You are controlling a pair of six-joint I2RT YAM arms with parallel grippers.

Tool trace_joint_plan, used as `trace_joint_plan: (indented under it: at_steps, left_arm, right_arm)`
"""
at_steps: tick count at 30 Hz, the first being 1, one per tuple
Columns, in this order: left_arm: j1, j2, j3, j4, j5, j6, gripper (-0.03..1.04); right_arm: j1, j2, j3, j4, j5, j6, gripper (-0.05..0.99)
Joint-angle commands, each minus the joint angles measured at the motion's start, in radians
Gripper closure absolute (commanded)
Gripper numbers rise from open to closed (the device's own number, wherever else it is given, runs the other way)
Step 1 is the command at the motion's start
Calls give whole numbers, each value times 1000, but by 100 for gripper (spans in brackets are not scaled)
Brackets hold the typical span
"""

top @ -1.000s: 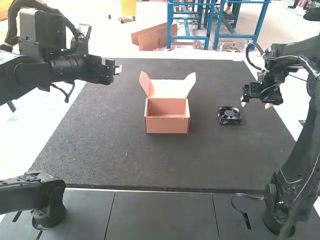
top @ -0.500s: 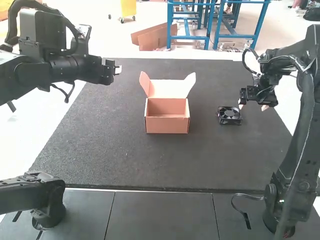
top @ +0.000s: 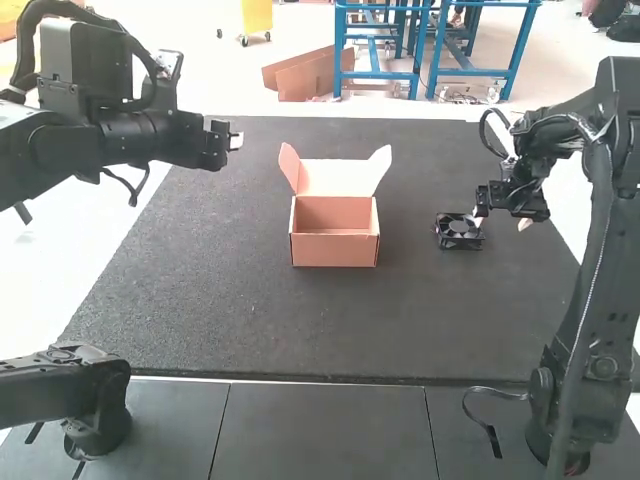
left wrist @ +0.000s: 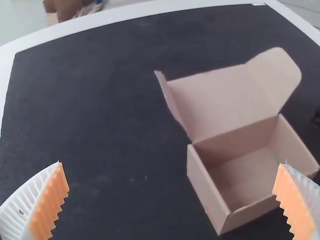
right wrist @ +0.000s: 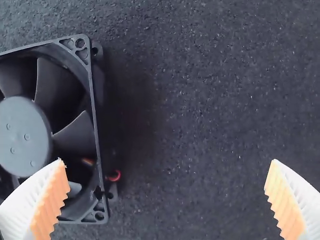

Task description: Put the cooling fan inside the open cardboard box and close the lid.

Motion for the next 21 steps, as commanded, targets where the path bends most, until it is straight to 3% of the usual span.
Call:
trace_joint_plan:
  at_steps: [1,21]
  left_arm:
    - [-2,6,7,5,8,-9,4]
    - [-2,6,10,-5,8,-9,4]
  right_arm:
    - [9,13,40,1,-9,-9,3]
    - [9,87,59,1,-6,-9,3]
